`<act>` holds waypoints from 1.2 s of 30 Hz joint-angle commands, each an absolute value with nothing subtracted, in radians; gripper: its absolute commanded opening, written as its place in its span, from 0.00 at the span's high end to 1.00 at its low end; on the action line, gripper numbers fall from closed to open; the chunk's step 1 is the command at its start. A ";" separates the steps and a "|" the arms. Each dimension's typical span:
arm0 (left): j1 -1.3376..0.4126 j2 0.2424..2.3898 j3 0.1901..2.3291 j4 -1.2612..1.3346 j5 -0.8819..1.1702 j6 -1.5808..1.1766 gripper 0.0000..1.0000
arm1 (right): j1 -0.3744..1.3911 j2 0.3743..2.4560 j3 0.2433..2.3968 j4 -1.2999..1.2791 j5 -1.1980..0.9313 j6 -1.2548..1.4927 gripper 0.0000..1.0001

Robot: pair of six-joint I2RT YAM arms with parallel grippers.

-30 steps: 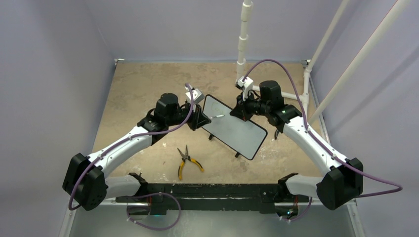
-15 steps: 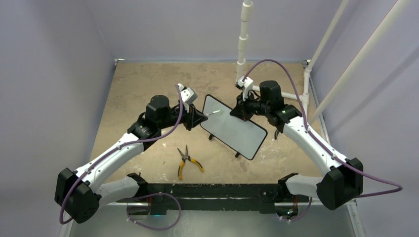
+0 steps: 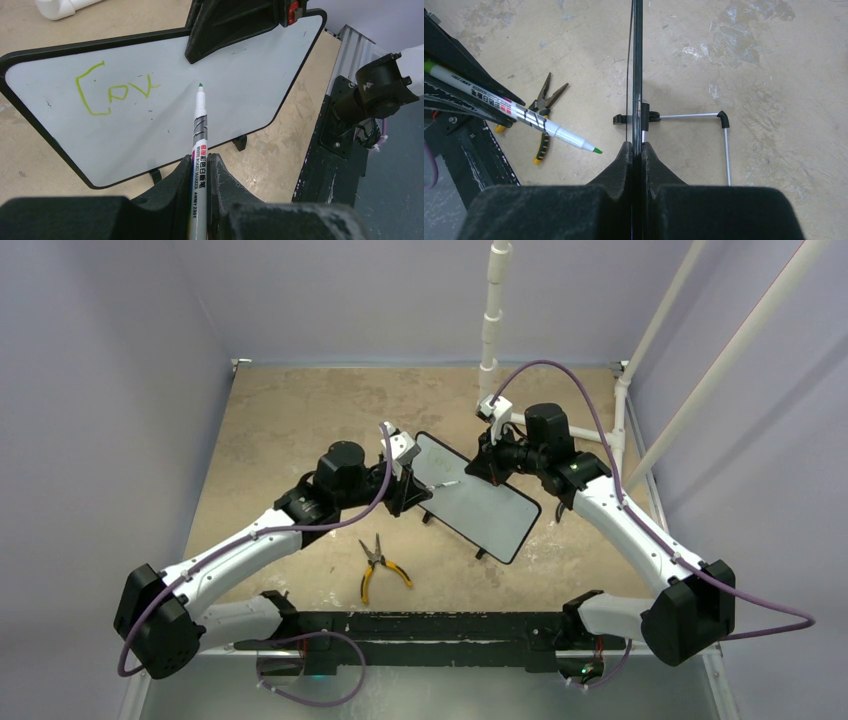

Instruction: Write a sentence on the whiteboard

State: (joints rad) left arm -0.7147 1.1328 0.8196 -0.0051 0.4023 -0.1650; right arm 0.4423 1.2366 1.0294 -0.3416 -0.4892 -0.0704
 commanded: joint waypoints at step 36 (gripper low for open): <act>-0.718 1.207 0.893 0.052 0.329 -0.161 1.00 | 0.449 1.192 1.014 -0.316 -0.499 -0.060 1.00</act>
